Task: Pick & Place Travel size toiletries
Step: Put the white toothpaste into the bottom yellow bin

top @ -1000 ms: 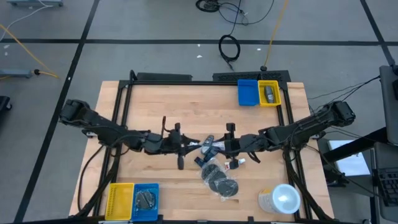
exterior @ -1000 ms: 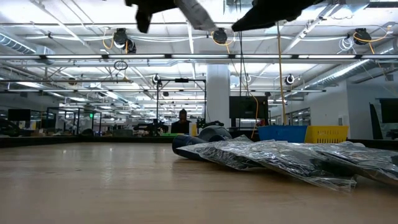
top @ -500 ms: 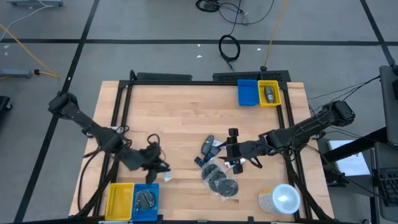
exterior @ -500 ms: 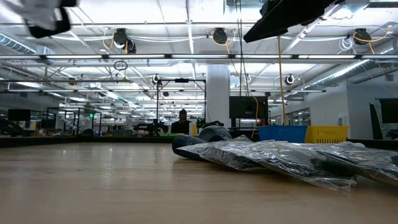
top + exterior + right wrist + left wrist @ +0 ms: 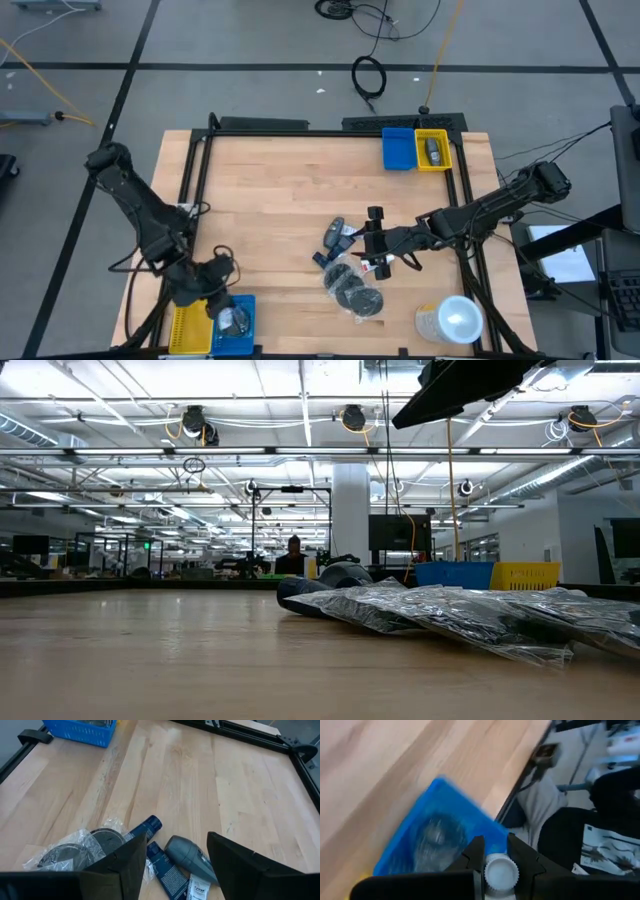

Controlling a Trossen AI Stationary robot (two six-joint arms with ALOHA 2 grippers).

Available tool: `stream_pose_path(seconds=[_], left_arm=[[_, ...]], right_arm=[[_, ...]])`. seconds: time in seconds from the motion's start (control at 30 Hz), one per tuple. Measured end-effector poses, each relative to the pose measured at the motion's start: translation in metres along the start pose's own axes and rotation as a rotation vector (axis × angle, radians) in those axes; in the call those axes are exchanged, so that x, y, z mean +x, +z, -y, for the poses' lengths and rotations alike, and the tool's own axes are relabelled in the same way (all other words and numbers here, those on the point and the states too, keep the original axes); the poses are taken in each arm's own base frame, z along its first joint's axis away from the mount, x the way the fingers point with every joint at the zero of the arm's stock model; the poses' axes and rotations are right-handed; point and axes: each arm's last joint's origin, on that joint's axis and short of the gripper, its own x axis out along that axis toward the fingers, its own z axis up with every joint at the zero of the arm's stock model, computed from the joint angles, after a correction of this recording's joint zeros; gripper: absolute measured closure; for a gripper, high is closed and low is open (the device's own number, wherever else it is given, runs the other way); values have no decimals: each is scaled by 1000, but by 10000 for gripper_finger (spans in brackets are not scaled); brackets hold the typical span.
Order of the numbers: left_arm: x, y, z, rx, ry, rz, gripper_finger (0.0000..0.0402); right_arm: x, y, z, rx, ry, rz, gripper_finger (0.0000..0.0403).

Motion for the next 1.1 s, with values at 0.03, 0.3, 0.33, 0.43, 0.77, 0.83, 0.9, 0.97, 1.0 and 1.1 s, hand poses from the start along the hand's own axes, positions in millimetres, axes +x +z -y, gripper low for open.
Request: stream_pose_path(seconds=[0.03, 0.3, 0.33, 0.43, 0.77, 0.83, 0.9, 0.97, 1.0, 1.1], left_arm=[[-1, -3, -2, -33, 16, -12, 359], [-7, -30, -19, -256, 186, -125, 359], [-8, -33, -20, -281, 198, -128, 359], [-10, -40, -23, -359, 218, -135, 359], [-14, -47, -33, -559, 379, -187, 347], [-14, -46, -32, -551, 374, -183, 324], [-14, -46, -32, -550, 374, -182, 303], [-14, -46, -33, -549, 376, -182, 289], [-14, -46, -33, -549, 376, -181, 285], [-14, -46, -33, -547, 370, -172, 281]], right_arm=[[0, 0, 0, 0, 0, 0, 203], [2, -6, -1, -5, 1, -15, 200], [2, -8, -1, -6, 1, -18, 200], [4, -13, -1, 0, 1, -32, 201], [7, -20, -3, 24, 0, -5, 200], [7, -20, -3, 24, 1, -5, 200], [7, -20, -3, 24, 1, -5, 201], [7, -20, -3, 24, 1, -5, 203], [7, -20, -3, 24, 1, -5, 204], [7, -20, -3, 24, 1, -5, 203]])
